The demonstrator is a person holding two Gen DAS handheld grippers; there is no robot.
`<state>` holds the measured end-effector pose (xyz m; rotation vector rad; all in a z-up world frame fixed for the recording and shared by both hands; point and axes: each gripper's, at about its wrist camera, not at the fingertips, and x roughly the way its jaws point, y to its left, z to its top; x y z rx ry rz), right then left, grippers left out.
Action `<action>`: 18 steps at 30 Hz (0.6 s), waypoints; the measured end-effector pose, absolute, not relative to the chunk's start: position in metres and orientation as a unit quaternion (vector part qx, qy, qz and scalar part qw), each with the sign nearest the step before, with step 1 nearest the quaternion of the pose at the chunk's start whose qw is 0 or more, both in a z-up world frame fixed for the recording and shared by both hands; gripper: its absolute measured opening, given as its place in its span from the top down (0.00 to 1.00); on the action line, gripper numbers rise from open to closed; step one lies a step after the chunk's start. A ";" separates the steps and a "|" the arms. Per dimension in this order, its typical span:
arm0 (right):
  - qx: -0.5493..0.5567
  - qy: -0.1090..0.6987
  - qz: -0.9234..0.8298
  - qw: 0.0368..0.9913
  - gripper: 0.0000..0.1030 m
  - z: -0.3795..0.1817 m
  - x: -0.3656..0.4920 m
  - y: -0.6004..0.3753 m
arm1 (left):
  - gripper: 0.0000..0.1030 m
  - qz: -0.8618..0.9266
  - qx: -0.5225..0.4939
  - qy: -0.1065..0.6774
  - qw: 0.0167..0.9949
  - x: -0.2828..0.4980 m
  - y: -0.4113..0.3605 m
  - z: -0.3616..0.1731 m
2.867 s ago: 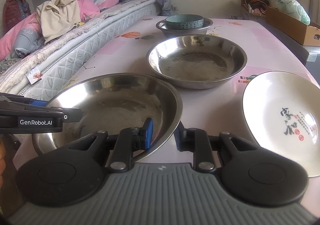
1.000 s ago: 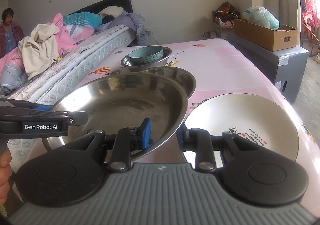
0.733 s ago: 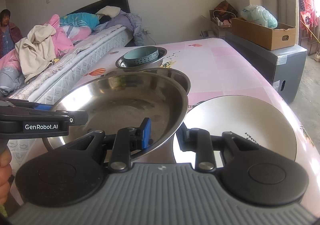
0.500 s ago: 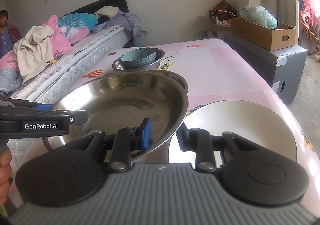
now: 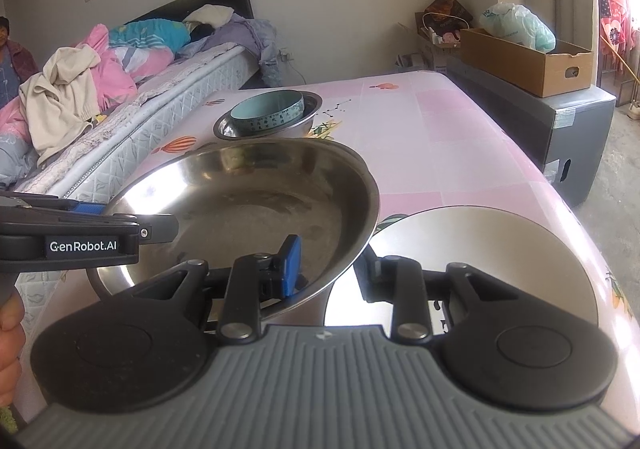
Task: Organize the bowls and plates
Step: 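Lower the large steel bowl onto the table beside the stacked bowls with both grippers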
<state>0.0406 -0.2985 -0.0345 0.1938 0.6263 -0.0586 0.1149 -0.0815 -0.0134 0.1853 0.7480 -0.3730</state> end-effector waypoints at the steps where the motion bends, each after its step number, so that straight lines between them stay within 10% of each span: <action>1: 0.095 0.310 -0.028 0.946 0.72 -0.035 0.042 -0.299 | 0.50 -0.181 0.089 0.363 0.910 0.116 -0.081 -0.014; 18: 0.092 0.329 -0.024 0.940 0.71 -0.043 0.066 -0.298 | 0.50 -0.179 0.083 0.376 0.905 0.138 -0.084 -0.024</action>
